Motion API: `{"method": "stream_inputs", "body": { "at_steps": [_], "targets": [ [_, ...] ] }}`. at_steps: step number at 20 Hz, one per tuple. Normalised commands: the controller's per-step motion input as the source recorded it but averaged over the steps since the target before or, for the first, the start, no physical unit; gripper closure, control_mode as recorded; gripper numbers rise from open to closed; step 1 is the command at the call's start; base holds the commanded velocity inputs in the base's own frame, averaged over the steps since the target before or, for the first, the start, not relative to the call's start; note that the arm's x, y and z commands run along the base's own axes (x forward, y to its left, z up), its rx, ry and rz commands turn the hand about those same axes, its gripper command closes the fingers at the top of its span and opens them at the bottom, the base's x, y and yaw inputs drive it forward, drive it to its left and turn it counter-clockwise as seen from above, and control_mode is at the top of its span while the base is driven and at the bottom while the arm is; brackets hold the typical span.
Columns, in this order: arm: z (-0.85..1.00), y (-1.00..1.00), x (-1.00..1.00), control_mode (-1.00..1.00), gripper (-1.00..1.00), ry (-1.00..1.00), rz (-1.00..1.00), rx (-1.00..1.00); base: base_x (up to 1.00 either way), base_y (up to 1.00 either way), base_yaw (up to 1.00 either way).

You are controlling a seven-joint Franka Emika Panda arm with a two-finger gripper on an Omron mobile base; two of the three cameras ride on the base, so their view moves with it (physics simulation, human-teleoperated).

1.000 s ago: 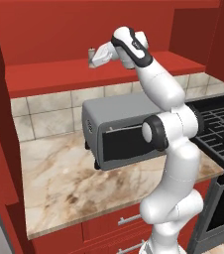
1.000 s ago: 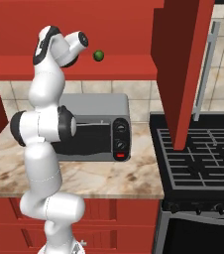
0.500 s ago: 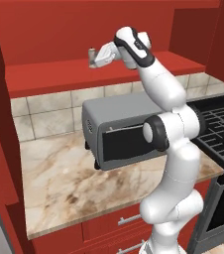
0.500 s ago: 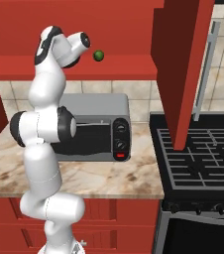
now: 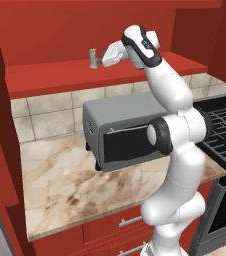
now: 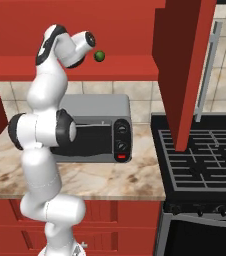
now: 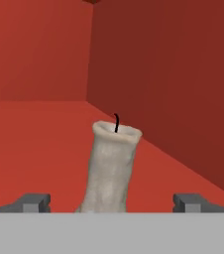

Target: Pick the candle and candle from the dining table and place them in the open cabinet. Close the cabinet after placing the objects.

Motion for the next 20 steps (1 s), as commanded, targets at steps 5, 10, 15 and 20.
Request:
{"method": "stream_inputs", "body": {
  "at_steps": [5, 10, 15, 20],
  "targets": [
    [0.0, -0.11, -0.62, -1.0, -1.0, -0.2, -0.02, 0.0, 0.0, 0.0, 0.0],
    [0.0, -0.11, -0.77, -1.0, -1.0, -0.25, -0.01, 0.0, 0.0, 0.0, 0.0],
    [0.0, -0.16, -0.78, -1.0, -1.0, -0.22, -0.01, 0.0, 0.0, 0.0, 0.0],
    [-0.02, -0.17, -0.81, -1.0, -1.0, -0.16, -0.02, 0.0, 0.0, 0.0, 0.0]
  ]
}}
